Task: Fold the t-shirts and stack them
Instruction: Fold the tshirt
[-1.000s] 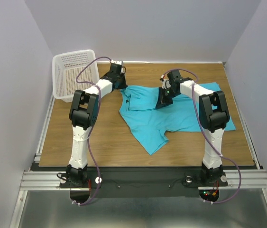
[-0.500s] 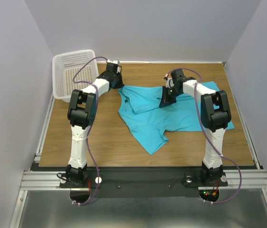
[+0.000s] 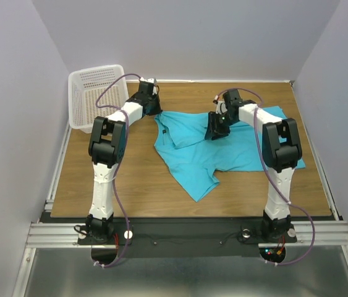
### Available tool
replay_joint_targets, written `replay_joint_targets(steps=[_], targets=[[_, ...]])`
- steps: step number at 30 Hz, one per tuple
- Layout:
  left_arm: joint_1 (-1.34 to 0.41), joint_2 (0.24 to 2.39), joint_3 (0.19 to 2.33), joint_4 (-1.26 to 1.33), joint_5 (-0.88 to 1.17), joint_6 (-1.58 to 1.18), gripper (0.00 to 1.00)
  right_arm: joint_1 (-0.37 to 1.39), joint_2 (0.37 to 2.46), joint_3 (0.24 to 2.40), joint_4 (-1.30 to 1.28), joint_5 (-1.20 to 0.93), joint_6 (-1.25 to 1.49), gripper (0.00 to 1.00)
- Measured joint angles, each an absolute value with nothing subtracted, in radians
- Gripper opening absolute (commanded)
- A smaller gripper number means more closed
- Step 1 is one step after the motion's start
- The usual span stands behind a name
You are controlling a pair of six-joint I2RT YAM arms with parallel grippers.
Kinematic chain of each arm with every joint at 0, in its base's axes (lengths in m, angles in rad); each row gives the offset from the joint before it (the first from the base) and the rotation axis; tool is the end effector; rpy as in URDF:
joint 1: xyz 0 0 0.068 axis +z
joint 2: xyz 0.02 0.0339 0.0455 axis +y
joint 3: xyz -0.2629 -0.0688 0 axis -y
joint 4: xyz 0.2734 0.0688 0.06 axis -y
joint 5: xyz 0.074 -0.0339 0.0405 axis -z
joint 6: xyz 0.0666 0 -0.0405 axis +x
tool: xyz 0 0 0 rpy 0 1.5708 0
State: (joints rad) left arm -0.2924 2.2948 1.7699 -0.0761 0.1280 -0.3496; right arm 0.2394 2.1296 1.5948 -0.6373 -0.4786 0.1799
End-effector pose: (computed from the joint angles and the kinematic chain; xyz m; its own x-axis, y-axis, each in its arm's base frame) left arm 0.5494 -0.1743 0.1462 -0.6412 -0.1618 -0.7502 0.1779 0.9196 -0.3503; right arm 0.4560 0.1429 0.1260 -0.9496 -0.0683 -0.3060 -0.2178 0.8458 0.4870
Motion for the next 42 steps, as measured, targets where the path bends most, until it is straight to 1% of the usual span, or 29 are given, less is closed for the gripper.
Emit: replay_joint_targets(steps=[1, 2, 3, 7, 8, 9, 11, 12, 18, 22, 25, 26, 28, 30, 34, 36, 42], targets=[[-0.292, 2.295, 1.771, -0.076, 0.13, -0.35, 0.13, 0.239, 2.123, 1.594, -0.64, -0.481, 0.168, 0.64], [-0.292, 2.295, 1.772, -0.076, 0.131, -0.349, 0.18, 0.239, 2.109, 1.594, -0.642, -0.483, 0.156, 0.65], [-0.292, 2.295, 1.772, -0.074, 0.135, -0.351, 0.28, 0.239, 2.096, 1.594, -0.643, -0.484, 0.142, 0.67], [-0.292, 2.295, 1.772, -0.061, 0.151, -0.353, 0.43, 0.236, 1.997, 1.594, -0.643, -0.5, 0.059, 0.67], [-0.292, 2.295, 1.772, -0.056, 0.156, -0.353, 0.45, 0.236, 1.98, 1.594, -0.643, -0.505, 0.04, 0.67], [-0.292, 2.293, 1.772, -0.049, 0.161, -0.353, 0.52, 0.235, 1.949, 1.594, -0.643, -0.509, 0.012, 0.67], [-0.292, 2.287, 1.772, -0.044, 0.173, -0.355, 0.56, 0.23, 1.915, 1.594, -0.641, -0.517, -0.042, 0.67], [-0.292, 2.279, 1.772, -0.041, 0.179, -0.352, 0.63, 0.227, 1.905, 1.594, -0.641, -0.522, -0.057, 0.67], [-0.292, 2.176, 1.768, -0.009, 0.196, -0.345, 0.64, 0.145, 1.891, 1.586, -0.641, -0.571, -0.187, 0.63], [-0.292, 2.051, 1.695, 0.043, 0.214, -0.334, 0.64, 0.087, 1.869, 1.515, -0.633, -0.632, -0.242, 0.59], [-0.292, 1.921, 1.567, 0.086, 0.252, -0.339, 0.6, 0.077, 1.845, 1.438, -0.636, -0.683, -0.271, 0.54], [-0.293, 1.867, 1.493, 0.119, 0.269, -0.348, 0.58, 0.08, 1.84, 1.422, -0.636, -0.696, -0.275, 0.52], [-0.296, 1.792, 1.384, 0.15, 0.294, -0.379, 0.5, 0.085, 1.835, 1.399, -0.637, -0.714, -0.278, 0.52], [-0.306, 1.72, 1.258, 0.187, 0.318, -0.434, 0.47, 0.088, 1.832, 1.39, -0.636, -0.725, -0.278, 0.52], [-0.343, 1.66, 1.05, 0.266, 0.345, -0.567, 0.47, 0.09, 1.822, 1.374, -0.622, -0.734, -0.273, 0.52], [-0.362, 1.66, 0.995, 0.274, 0.344, -0.616, 0.47, 0.089, 1.816, 1.369, -0.62, -0.735, -0.272, 0.52], [-0.407, 1.666, 0.95, 0.329, 0.332, -0.712, 0.47, 0.076, 1.785, 1.339, -0.612, -0.739, -0.263, 0.52]])
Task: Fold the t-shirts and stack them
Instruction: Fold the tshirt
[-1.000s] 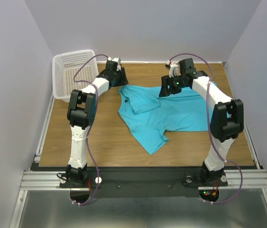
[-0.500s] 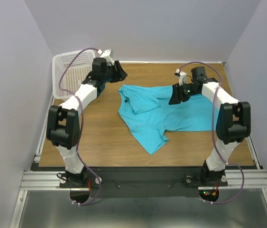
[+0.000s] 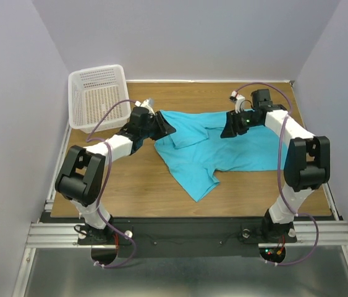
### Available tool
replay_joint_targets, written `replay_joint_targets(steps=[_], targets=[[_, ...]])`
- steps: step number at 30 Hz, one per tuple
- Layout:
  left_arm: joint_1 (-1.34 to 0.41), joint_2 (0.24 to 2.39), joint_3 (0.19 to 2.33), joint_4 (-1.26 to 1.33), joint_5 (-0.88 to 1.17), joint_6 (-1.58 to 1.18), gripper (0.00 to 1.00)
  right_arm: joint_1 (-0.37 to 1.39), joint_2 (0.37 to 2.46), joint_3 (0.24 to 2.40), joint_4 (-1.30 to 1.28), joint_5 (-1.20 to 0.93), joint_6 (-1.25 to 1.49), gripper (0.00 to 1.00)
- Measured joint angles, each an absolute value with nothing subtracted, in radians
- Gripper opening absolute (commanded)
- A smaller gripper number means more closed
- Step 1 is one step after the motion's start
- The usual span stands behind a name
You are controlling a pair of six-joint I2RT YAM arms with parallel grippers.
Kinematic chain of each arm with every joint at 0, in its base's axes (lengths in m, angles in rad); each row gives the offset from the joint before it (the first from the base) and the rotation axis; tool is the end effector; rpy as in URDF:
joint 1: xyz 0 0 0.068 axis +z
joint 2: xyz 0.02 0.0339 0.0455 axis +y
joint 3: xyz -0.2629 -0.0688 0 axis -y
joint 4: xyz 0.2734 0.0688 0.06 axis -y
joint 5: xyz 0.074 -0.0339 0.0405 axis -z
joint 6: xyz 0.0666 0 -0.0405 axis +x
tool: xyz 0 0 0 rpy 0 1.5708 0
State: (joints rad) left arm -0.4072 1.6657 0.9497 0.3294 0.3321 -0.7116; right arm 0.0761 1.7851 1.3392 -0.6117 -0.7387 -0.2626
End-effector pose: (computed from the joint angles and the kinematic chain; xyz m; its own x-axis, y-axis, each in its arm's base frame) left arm 0.3747 -0.1852 0.1894 -0.6878 -0.3757 -0.6211 0.2674 0.6643 -0.6979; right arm 0.4044 0.0758 0.1992 -0.7387 -0.2488 -0.6264 -0.5981 0.6705 0.4390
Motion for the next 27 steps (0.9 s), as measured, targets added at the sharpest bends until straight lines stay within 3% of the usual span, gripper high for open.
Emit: replay_joint_targets(steps=[27], targets=[[-0.474, 1.811, 0.963, 0.301, 0.299, -0.601, 0.5, 0.018, 1.772, 1.327, -0.569, -0.811, -0.216, 0.52]])
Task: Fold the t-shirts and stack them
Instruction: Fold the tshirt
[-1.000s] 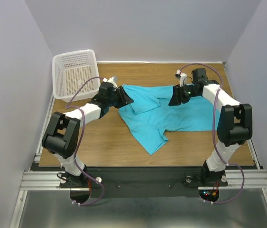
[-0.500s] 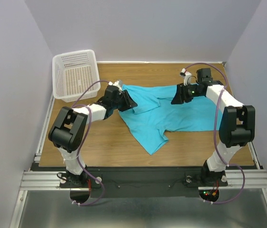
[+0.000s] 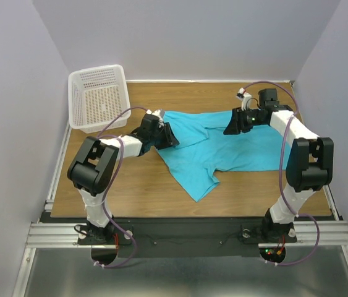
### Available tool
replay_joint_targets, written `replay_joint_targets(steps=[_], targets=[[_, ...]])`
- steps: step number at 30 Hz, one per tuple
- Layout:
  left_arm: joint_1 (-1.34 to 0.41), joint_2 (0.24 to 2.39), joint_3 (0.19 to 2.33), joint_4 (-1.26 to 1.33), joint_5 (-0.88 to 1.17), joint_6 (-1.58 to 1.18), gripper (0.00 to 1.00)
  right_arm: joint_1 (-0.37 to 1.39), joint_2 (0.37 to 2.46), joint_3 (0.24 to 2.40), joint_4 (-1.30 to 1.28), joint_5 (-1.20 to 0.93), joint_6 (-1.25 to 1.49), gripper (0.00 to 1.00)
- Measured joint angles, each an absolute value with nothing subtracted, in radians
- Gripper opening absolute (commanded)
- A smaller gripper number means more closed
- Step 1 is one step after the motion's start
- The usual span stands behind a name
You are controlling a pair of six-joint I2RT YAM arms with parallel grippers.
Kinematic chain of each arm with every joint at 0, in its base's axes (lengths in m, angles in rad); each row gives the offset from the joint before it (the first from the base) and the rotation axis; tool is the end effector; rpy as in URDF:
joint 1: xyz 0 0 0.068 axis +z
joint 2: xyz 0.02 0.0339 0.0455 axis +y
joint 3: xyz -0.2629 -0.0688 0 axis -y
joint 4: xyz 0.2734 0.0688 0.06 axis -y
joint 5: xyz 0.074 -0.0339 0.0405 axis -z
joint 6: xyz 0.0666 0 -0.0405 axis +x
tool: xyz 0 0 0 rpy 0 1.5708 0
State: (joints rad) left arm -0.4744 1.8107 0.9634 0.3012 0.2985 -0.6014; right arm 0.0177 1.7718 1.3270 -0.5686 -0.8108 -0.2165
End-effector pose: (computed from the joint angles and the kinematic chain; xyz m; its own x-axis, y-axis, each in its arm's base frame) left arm 0.3701 -0.2121 0.1322 -0.7545 -0.2205 -0.6182 0.2829 0.7406 -0.6094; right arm 0.4076 0.0555 0.2059 -0.7437 -0.1612 -0.6488 -0.5686 0.6629 0.4871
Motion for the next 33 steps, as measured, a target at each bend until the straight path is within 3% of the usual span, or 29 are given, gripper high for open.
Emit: replay_joint_targets(steps=[12, 23, 25, 27, 33], targets=[[-0.498, 1.845, 0.983, 0.279, 0.28, -0.576, 0.47, 0.012, 1.772, 1.327, -0.568, -0.828, -0.209, 0.52], [-0.502, 1.867, 1.002, 0.272, 0.3, -0.572, 0.22, 0.012, 1.772, 1.327, -0.567, -0.836, -0.205, 0.52], [-0.502, 1.867, 1.002, 0.272, 0.316, -0.574, 0.09, 0.012, 1.772, 1.327, -0.568, -0.837, -0.205, 0.52], [-0.502, 1.867, 1.003, 0.271, 0.334, -0.572, 0.04, 0.012, 1.772, 1.327, -0.567, -0.839, -0.205, 0.52], [-0.502, 1.867, 1.02, 0.26, 0.395, -0.585, 0.03, 0.012, 1.772, 1.327, -0.567, -0.841, -0.205, 0.52]])
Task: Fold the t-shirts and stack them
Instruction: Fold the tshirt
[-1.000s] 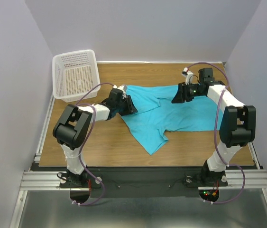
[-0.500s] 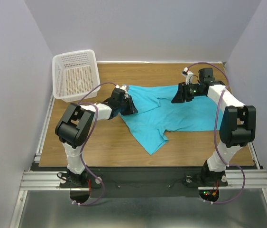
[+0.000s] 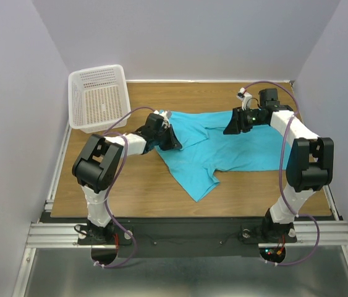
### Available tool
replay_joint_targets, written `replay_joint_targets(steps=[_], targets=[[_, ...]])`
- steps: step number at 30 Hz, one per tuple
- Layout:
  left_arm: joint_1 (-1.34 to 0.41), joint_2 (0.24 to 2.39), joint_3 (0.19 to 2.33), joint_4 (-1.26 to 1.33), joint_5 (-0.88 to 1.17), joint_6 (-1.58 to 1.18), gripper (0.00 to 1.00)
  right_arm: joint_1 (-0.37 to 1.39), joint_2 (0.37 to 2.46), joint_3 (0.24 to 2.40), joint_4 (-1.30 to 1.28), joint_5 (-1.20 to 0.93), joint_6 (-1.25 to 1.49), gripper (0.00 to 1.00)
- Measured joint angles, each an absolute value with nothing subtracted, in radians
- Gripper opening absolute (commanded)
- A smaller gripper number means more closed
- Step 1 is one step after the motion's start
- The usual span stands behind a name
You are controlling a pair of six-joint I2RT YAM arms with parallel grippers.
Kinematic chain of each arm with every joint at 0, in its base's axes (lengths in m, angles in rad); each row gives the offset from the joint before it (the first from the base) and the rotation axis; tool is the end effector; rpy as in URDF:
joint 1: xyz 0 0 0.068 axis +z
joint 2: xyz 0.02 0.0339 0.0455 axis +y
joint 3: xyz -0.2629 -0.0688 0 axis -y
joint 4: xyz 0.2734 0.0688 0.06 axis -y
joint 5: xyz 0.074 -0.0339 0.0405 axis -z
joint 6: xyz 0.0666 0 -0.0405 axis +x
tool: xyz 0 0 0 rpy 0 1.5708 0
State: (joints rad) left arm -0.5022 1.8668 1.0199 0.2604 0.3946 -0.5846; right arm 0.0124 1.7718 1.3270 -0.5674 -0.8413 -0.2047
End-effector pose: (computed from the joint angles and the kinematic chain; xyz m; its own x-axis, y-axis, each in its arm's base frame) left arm 0.3695 -0.2321 0.1249 -0.8047 -0.1393 -0.5771 0.3369 0.6933 -0.6371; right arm 0.4072 0.0547 0.2072 -0.7482 -0.1448 -0.6474 -0.5673 0.6456 0.5113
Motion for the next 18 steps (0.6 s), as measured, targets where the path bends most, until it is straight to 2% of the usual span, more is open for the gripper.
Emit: replay_joint_targets(steps=[5, 8, 9, 12, 13, 16, 18], targets=[[-0.502, 1.867, 1.031, 0.251, 0.427, -0.596, 0.04, 0.012, 1.772, 1.327, -0.567, -0.843, -0.202, 0.52], [-0.502, 1.867, 1.031, 0.242, 0.439, -0.604, 0.13, 0.012, 1.772, 1.327, -0.567, -0.846, -0.202, 0.52], [-0.502, 1.867, 1.031, 0.241, 0.442, -0.605, 0.22, 0.012, 1.772, 1.327, -0.567, -0.846, -0.202, 0.52], [-0.502, 1.867, 1.032, 0.23, 0.445, -0.609, 0.34, 0.012, 1.772, 1.327, -0.567, -0.846, -0.202, 0.52], [-0.502, 1.867, 1.032, 0.221, 0.443, -0.612, 0.45, 0.012, 1.772, 1.327, -0.567, -0.846, -0.202, 0.52], [-0.502, 1.862, 1.032, 0.183, 0.405, -0.603, 0.54, 0.012, 1.772, 1.327, -0.567, -0.847, -0.202, 0.52], [-0.502, 1.839, 1.032, 0.147, 0.353, -0.593, 0.57, 0.012, 1.772, 1.327, -0.567, -0.848, -0.202, 0.52]])
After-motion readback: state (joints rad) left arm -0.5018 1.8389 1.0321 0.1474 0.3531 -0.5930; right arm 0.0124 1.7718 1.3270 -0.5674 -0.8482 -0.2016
